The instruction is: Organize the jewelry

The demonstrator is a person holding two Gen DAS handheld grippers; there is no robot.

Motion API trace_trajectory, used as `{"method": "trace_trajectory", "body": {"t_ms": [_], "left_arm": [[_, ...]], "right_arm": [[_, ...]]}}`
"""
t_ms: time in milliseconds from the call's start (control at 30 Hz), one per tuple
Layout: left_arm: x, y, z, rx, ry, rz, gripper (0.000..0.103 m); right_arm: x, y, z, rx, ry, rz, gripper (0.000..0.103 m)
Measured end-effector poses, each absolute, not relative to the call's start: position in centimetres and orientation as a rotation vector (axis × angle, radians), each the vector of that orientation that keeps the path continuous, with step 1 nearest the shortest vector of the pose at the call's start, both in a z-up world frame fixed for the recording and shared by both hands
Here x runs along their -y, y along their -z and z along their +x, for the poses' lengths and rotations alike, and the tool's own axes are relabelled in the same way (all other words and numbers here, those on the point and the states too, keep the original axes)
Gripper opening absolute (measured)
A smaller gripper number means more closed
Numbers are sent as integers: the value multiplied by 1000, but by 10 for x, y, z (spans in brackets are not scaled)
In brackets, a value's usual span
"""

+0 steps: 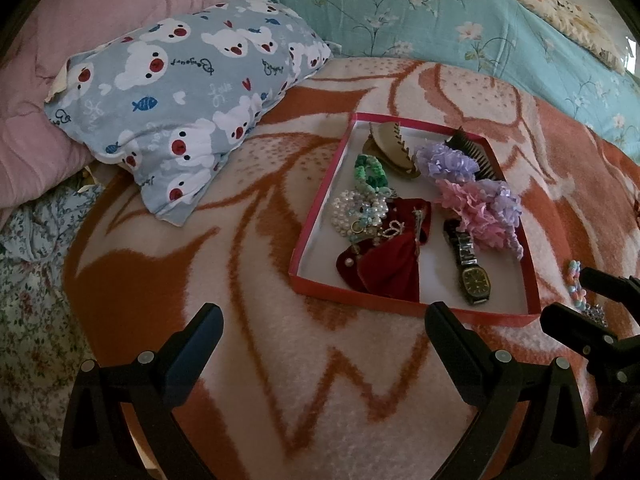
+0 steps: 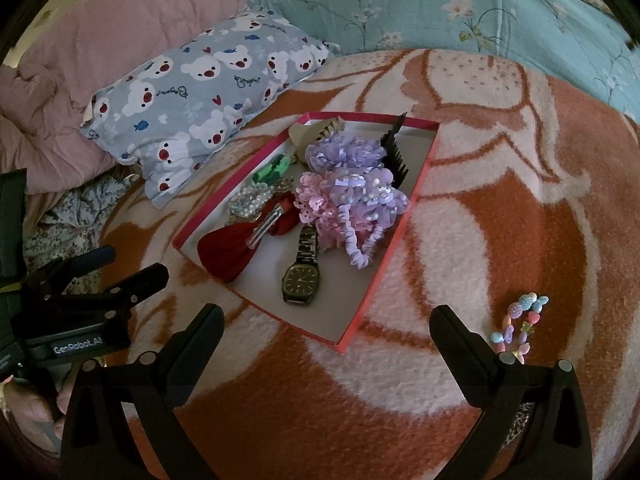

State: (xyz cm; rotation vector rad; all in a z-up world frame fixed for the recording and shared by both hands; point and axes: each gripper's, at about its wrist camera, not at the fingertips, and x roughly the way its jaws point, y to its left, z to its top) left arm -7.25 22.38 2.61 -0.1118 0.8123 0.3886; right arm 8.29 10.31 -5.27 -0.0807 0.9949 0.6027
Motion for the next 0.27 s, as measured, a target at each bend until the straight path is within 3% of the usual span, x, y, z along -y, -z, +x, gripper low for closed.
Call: {"method": "trace_trajectory", "body": {"t_ms": [267], "left_arm": [[-223,-27,-72,-814,-386,-117,102]], "right_arm": [[-103,53,84,-999,-591,-70,103]]}}
